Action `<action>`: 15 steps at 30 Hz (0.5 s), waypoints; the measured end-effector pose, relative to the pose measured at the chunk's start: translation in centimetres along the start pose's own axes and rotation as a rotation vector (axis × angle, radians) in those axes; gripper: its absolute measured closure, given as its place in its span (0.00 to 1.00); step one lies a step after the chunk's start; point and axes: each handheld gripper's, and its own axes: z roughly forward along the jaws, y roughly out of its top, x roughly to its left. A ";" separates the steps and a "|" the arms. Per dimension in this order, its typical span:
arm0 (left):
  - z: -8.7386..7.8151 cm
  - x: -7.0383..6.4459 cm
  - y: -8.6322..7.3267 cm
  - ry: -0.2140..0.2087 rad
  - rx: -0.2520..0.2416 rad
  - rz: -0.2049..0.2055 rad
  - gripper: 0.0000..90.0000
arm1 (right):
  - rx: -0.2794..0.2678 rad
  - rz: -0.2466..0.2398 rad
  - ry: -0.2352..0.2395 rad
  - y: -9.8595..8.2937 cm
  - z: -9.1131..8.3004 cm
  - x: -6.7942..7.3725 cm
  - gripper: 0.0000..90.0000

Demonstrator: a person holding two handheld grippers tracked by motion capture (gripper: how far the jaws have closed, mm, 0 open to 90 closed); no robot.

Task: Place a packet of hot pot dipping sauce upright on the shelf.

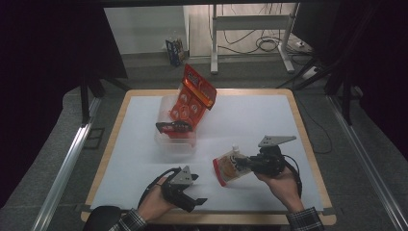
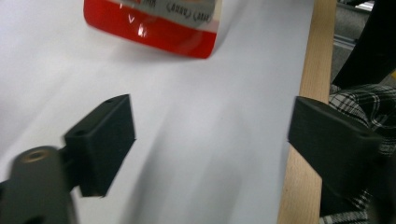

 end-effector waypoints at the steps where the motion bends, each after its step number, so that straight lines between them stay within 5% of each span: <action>1: -0.2 0.2 -0.1 0.000 0.005 0.002 0.14 | -0.003 -0.006 0.000 0.1 0.0 0.0 0.96; 7: -1.3 0.3 -0.6 0.030 -0.034 -0.041 0.07 | -0.012 -0.018 -0.001 0.8 -0.2 0.0 0.96; 15: -2.8 0.2 -1.8 0.117 -0.044 -0.047 0.03 | -0.029 -0.035 -0.005 2.0 -0.3 0.0 0.96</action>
